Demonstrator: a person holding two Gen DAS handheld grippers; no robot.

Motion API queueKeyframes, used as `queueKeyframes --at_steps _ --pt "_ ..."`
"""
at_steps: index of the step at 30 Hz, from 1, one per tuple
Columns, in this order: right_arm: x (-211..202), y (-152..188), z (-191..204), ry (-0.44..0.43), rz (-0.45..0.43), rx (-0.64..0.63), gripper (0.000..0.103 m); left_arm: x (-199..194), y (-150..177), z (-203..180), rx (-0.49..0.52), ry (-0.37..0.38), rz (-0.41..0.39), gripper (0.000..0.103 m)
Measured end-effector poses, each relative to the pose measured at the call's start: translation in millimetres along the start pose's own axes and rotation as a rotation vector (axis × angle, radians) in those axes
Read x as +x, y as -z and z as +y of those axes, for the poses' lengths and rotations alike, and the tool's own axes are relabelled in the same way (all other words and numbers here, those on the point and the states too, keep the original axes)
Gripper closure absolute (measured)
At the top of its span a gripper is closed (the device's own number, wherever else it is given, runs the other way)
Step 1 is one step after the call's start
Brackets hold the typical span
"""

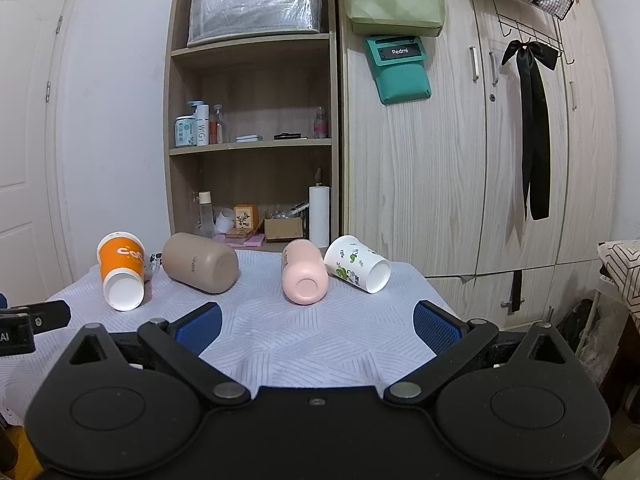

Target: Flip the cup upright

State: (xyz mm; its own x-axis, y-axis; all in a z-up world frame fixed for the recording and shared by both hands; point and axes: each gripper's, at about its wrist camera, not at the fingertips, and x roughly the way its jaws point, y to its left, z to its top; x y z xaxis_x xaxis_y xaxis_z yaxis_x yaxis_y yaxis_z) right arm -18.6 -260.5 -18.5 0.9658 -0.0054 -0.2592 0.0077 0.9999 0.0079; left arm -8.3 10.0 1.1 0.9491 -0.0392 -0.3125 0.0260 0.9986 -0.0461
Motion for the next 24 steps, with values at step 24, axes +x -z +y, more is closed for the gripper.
queueKeyframes --at_steps 24 --pt "-2.3 0.6 1.4 -0.001 0.003 -0.001 0.0 -2.9 0.7 -1.6 -0.002 -0.002 0.005 0.0"
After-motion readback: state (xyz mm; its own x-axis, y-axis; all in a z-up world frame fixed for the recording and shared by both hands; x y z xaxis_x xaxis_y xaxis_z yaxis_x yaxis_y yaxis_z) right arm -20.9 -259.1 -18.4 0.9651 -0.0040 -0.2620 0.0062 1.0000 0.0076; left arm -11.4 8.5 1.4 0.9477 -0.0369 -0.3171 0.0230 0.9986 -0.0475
